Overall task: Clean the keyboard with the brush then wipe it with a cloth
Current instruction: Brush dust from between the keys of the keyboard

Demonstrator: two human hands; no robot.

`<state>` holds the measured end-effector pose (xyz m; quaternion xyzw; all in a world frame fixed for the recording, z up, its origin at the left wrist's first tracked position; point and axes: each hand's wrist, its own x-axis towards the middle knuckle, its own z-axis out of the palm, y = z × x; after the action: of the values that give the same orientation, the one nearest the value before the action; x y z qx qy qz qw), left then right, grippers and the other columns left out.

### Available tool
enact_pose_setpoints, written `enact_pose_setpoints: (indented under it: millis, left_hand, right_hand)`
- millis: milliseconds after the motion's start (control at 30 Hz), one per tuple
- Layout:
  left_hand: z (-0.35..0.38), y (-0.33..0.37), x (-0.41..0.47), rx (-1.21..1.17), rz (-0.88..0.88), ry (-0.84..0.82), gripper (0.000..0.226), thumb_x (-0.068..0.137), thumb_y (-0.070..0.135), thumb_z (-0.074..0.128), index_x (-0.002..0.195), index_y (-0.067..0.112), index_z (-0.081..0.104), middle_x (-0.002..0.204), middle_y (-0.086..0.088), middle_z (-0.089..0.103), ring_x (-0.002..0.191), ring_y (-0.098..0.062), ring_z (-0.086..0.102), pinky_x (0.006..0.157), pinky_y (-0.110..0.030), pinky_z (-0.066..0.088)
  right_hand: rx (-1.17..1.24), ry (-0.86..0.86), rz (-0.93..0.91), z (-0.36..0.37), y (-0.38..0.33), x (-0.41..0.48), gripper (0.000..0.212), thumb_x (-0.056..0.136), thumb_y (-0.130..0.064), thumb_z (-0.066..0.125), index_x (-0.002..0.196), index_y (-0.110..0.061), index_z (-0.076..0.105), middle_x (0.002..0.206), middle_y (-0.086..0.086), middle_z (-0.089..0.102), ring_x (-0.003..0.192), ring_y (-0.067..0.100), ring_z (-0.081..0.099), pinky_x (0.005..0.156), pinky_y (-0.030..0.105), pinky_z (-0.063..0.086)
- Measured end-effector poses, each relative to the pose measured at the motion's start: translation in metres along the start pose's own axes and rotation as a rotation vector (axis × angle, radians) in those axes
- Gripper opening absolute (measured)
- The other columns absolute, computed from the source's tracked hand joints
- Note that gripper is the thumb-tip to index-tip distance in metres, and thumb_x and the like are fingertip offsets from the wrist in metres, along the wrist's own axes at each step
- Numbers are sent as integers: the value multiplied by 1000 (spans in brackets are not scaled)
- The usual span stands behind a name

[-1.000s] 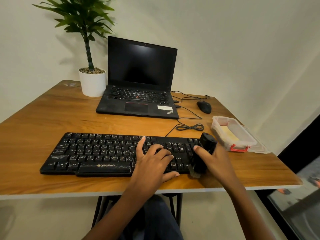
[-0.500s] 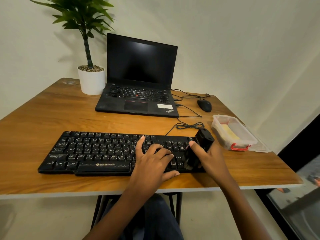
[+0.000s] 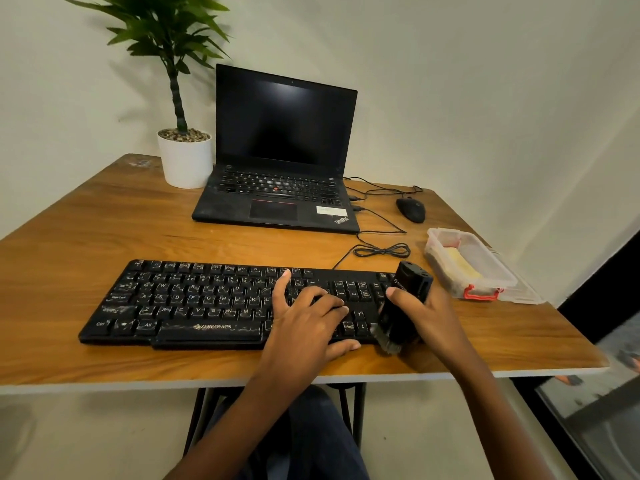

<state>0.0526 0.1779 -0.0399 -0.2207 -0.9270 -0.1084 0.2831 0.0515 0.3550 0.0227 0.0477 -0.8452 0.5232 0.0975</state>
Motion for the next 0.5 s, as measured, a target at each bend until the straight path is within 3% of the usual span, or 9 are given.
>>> enact_pose_setpoints:
  millis: [133,267,333,500]
  left_hand:
    - [0,-1,0,-2,-4,-5,55,79,65,34,94,30,74,96,16,68,98,-11,62,108,-53,7]
    - [0,0,0,-7,-6,-7,55,78,65,34,94,30,74,97,16,68,98,-11,62,109,-53,5]
    - [0,0,0,-11,-7,-2,55,78,65,34,93,30,74,96,16,68,98,-11,62,108,-53,5]
    - [0,0,-1,-12,-9,7,55,78,65,34,94,30,74,96,16,68,97,-11,62,108,-54,9]
  right_hand:
    - [-130,76,-45,0,0,6,7,88,-24,58,84,-24,52,83,-3,61,79,7,58,64,26,48]
    - [-70,44,-45,10,2,1,12,88,-22,59,89,-11,57,84,9,63,79,18,61,68,31,49]
    - [8,-1,-3,4,-1,-3,6,88,-16,59,83,-14,56,85,11,64,79,18,61,70,30,49]
    - [-13,70,3,-3,-1,4,9,89,-18,57,81,-19,54,81,-2,61,76,7,58,66,26,48]
